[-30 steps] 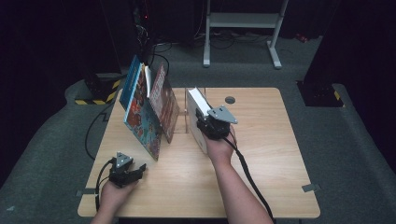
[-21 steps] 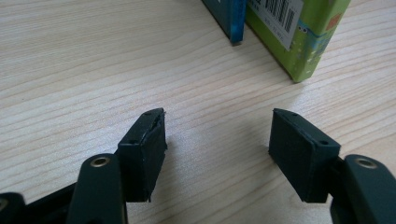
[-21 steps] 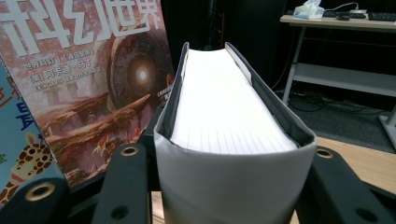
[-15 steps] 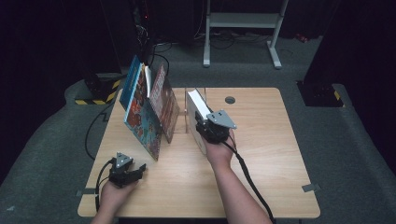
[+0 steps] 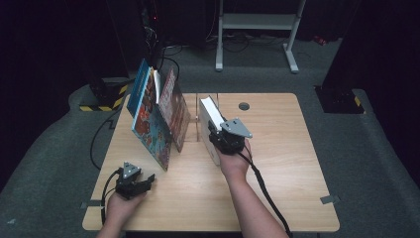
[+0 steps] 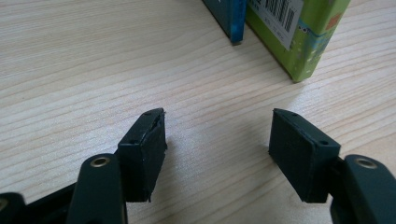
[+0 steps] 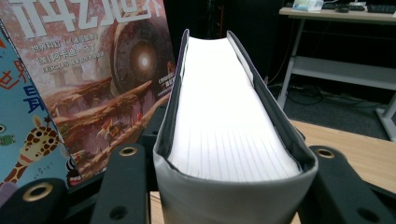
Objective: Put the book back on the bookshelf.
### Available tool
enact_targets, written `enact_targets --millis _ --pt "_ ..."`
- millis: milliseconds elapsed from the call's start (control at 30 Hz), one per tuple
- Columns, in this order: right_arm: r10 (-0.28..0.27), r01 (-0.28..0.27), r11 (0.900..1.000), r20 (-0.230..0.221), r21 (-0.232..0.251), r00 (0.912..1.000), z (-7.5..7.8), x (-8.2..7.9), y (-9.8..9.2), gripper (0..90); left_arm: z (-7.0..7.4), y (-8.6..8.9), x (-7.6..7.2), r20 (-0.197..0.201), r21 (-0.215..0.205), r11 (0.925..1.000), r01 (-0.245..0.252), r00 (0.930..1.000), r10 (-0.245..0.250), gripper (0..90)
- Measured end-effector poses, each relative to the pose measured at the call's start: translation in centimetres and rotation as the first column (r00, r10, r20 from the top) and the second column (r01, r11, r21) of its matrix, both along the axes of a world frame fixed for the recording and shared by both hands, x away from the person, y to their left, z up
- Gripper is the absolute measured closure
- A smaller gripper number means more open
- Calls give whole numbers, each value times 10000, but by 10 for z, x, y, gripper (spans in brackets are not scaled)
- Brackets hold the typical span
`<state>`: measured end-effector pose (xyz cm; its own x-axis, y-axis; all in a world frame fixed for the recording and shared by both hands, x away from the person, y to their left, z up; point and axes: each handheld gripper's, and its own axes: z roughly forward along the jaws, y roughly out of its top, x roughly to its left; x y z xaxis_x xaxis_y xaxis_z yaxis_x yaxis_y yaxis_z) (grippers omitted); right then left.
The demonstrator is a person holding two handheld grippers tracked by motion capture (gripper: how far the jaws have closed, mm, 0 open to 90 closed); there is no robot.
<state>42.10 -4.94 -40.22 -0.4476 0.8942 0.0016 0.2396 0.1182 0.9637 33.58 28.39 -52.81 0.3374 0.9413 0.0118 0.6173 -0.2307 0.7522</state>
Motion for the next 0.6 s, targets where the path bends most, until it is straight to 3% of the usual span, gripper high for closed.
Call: enact_targets --millis 600 --pt "72 -76 9999 -436 -72 9990 3 -4 -3 519 0 -1 0 5 -43 10000 -35 10000 35 365"
